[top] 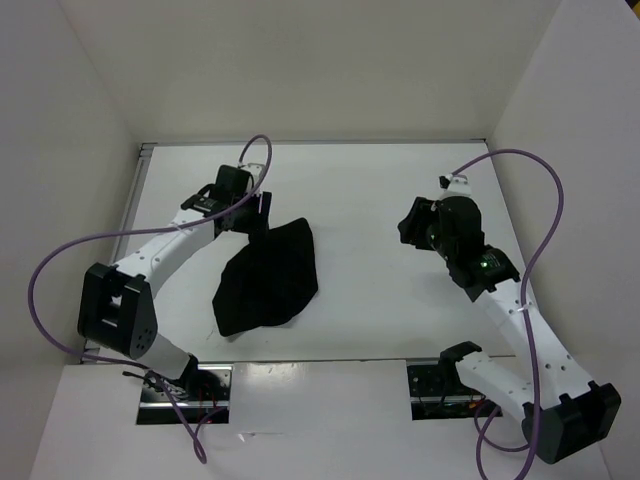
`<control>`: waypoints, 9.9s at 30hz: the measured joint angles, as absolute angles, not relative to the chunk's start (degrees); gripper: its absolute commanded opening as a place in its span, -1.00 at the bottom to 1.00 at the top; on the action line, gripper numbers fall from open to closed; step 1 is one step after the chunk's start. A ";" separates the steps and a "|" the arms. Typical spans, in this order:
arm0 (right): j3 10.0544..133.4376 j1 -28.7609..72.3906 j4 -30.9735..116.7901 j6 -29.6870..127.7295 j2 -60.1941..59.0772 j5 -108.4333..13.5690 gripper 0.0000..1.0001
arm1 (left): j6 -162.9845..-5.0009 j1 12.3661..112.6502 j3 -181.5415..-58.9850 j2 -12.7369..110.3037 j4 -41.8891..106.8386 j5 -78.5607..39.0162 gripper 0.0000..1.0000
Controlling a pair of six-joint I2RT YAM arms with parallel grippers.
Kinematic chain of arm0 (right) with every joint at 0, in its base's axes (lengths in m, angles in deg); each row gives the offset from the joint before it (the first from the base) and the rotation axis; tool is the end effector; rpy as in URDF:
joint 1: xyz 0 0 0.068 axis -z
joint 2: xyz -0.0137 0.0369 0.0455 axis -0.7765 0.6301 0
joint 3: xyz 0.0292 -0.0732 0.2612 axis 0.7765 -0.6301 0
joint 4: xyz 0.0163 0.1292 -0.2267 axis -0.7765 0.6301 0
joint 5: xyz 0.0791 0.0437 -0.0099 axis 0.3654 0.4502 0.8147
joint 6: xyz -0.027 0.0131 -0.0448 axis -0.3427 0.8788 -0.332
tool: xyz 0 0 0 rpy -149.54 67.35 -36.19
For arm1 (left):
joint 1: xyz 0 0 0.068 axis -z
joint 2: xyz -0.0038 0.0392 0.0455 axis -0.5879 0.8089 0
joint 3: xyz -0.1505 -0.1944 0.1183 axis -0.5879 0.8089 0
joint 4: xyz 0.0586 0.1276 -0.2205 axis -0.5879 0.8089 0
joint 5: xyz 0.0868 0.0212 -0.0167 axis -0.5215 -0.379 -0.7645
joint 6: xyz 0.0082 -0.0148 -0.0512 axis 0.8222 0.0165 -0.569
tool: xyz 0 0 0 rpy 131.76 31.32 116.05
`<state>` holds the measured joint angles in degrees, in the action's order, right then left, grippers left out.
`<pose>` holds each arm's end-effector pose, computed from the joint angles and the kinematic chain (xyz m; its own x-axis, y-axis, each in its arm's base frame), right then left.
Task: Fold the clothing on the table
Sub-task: Move the skirt to the center of the board, then flatten the skirt out
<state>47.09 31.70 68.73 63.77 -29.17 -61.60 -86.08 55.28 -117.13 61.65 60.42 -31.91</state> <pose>0.1924 0.0628 0.3253 -0.4965 0.2135 -0.8414 -0.0538 0.9599 0.2753 0.3222 -0.1101 0.2758 -0.7166 0.0008 -0.6974 0.1182 0.9857 -0.1203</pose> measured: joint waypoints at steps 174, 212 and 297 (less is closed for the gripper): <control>59.64 8.46 84.42 70.63 -0.36 -55.52 -0.18 | -102.35 60.67 -106.22 55.48 59.79 -28.83 0.15; 77.63 12.57 73.23 79.96 33.71 -56.59 -0.05 | -102.13 60.15 -107.97 60.97 59.79 -27.74 0.15; 72.08 12.62 90.21 75.22 9.52 -70.06 -0.18 | -102.00 59.65 -107.84 60.60 59.83 -29.07 0.15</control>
<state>72.08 12.62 90.21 75.22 9.52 -70.06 -102.00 59.65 -107.84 60.60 59.83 -29.07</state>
